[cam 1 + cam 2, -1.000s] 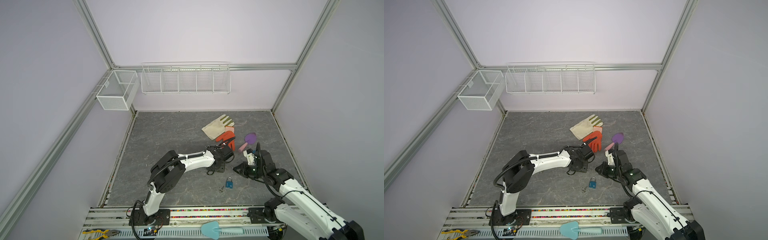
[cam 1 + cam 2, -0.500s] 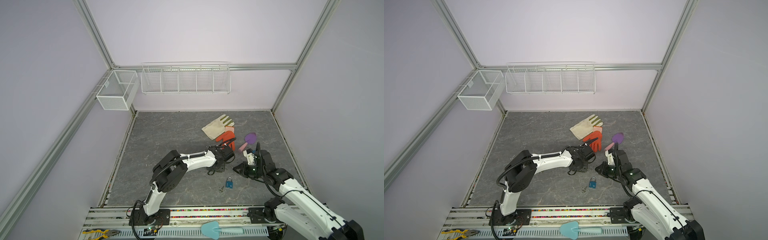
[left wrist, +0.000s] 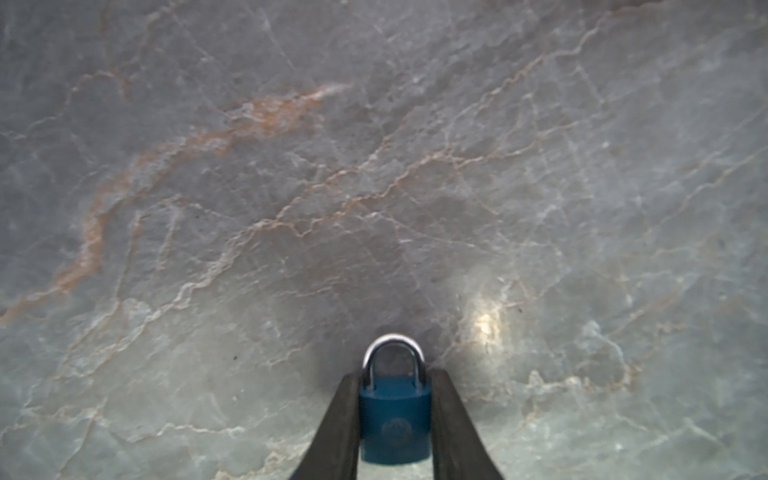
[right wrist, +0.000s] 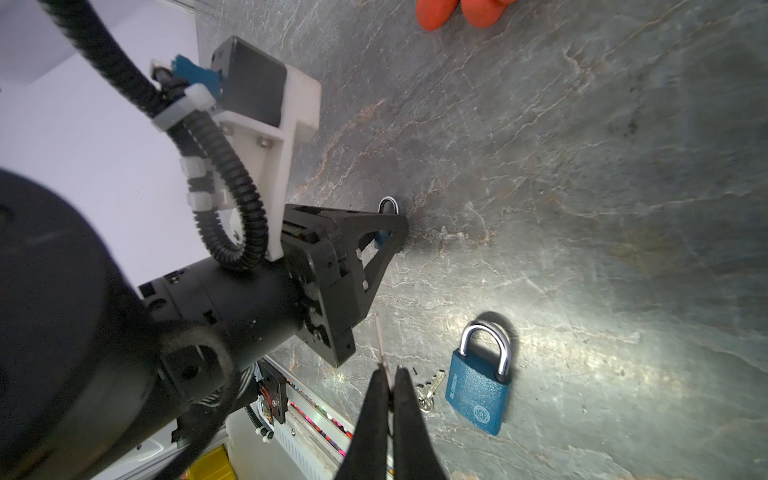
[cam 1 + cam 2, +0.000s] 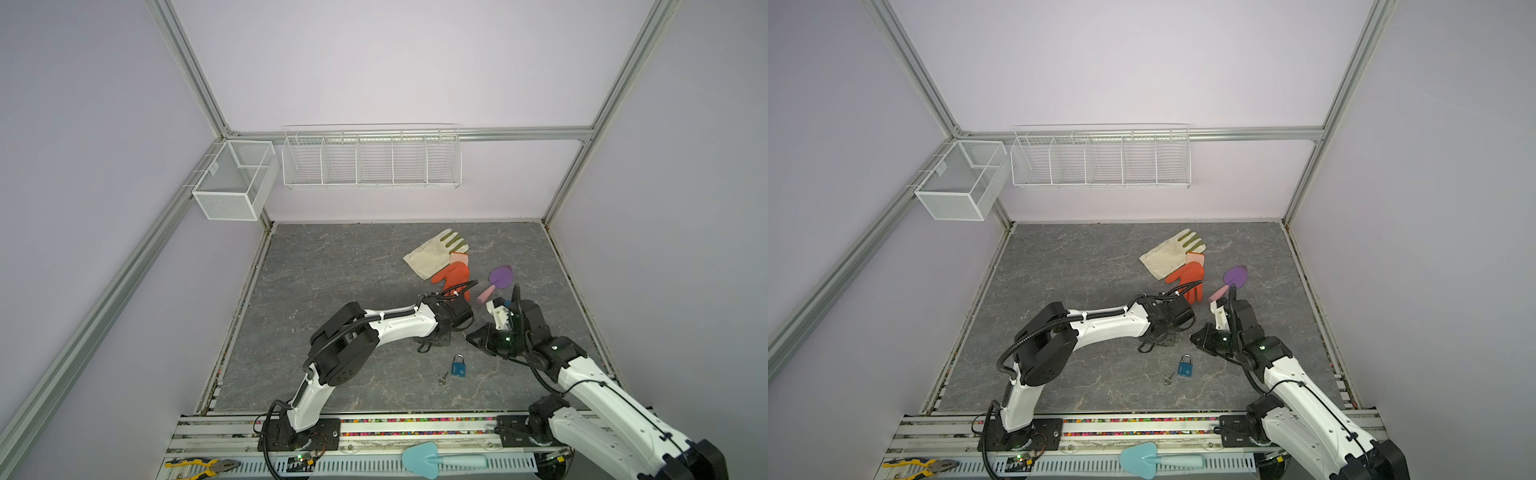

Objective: Unlock with the key

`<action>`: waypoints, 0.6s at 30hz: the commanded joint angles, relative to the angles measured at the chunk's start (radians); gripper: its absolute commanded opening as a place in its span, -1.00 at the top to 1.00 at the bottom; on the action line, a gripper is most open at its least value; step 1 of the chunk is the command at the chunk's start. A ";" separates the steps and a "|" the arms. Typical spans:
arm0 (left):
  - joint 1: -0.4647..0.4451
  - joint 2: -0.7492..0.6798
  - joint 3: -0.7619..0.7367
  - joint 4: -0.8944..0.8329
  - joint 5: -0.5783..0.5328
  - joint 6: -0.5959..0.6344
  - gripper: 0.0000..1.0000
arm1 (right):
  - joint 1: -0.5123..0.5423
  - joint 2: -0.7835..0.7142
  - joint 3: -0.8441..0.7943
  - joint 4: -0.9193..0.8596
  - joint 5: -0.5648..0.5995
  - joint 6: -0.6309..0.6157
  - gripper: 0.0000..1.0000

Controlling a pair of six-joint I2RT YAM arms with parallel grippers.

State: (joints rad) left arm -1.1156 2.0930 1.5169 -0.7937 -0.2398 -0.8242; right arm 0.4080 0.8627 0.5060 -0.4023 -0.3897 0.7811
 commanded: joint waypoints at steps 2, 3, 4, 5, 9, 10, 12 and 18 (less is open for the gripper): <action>-0.004 0.013 0.020 -0.054 -0.032 -0.034 0.55 | 0.000 -0.003 0.007 0.011 -0.006 -0.019 0.88; -0.003 0.004 0.021 -0.053 -0.040 -0.044 0.58 | 0.003 -0.008 0.008 0.012 -0.001 -0.026 0.88; -0.002 -0.010 0.022 -0.060 -0.056 -0.061 0.60 | 0.006 -0.013 0.009 0.010 0.005 -0.029 0.88; 0.000 -0.027 0.026 -0.068 -0.073 -0.081 0.66 | 0.011 -0.019 0.012 0.011 0.016 -0.029 0.88; 0.028 -0.126 0.019 -0.049 -0.082 -0.158 0.75 | 0.075 -0.039 0.028 0.019 0.106 -0.019 0.87; 0.036 -0.158 0.007 -0.026 -0.072 -0.174 0.75 | 0.097 -0.044 0.031 0.025 0.134 -0.013 0.87; 0.056 -0.236 -0.045 0.044 -0.051 -0.230 0.77 | 0.163 -0.054 0.033 0.058 0.211 0.005 0.87; 0.099 -0.440 -0.219 0.265 0.028 -0.474 0.82 | 0.358 -0.038 0.057 0.159 0.457 0.014 0.87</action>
State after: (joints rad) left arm -1.0218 1.7058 1.3655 -0.6411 -0.2428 -1.1244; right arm 0.6998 0.8200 0.5262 -0.3237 -0.1101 0.7856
